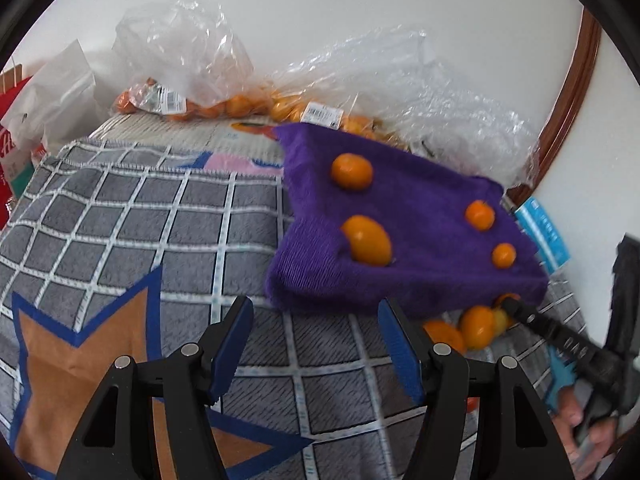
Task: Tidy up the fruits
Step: 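Grasp a large orange with the right gripper while the left grasps a tangerine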
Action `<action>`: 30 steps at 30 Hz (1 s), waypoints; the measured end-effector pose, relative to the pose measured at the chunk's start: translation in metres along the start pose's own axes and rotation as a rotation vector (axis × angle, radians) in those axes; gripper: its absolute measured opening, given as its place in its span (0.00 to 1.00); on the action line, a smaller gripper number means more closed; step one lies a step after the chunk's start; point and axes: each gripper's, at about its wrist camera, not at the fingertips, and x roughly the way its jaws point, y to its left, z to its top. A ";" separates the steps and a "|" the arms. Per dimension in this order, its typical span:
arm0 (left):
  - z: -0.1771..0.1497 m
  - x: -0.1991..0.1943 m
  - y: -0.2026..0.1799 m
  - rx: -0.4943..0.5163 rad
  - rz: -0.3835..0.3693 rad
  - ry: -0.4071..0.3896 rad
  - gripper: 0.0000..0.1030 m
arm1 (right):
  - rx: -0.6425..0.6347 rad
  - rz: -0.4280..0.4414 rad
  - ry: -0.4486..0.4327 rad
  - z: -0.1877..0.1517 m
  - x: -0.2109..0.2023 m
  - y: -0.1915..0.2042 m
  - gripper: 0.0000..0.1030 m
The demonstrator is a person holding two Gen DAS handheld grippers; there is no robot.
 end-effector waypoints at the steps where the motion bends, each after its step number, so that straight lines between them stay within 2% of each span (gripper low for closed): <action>1: 0.001 0.002 -0.001 0.002 0.006 0.021 0.59 | -0.002 -0.007 -0.001 0.001 0.000 0.000 0.34; 4: -0.001 -0.004 -0.004 0.026 -0.024 -0.021 0.59 | 0.002 -0.003 0.000 0.000 0.001 -0.003 0.32; 7: -0.002 -0.005 -0.005 0.031 -0.037 -0.025 0.59 | 0.011 0.007 -0.003 -0.002 -0.002 -0.006 0.32; 12: -0.001 -0.002 0.001 -0.013 -0.066 -0.007 0.47 | 0.040 -0.012 -0.053 -0.005 -0.015 -0.014 0.32; 17: 0.000 0.002 0.005 -0.032 -0.078 0.023 0.46 | 0.027 -0.104 -0.072 -0.010 -0.022 -0.020 0.32; 25: 0.002 0.003 0.006 -0.023 -0.088 0.052 0.47 | -0.009 -0.162 -0.034 -0.008 -0.013 -0.015 0.32; 28: -0.001 0.001 0.002 -0.006 -0.129 0.057 0.48 | -0.026 -0.163 0.008 -0.008 -0.004 -0.013 0.32; 30: -0.004 -0.003 -0.004 0.020 -0.159 0.042 0.48 | -0.027 -0.174 0.003 -0.009 -0.004 -0.011 0.33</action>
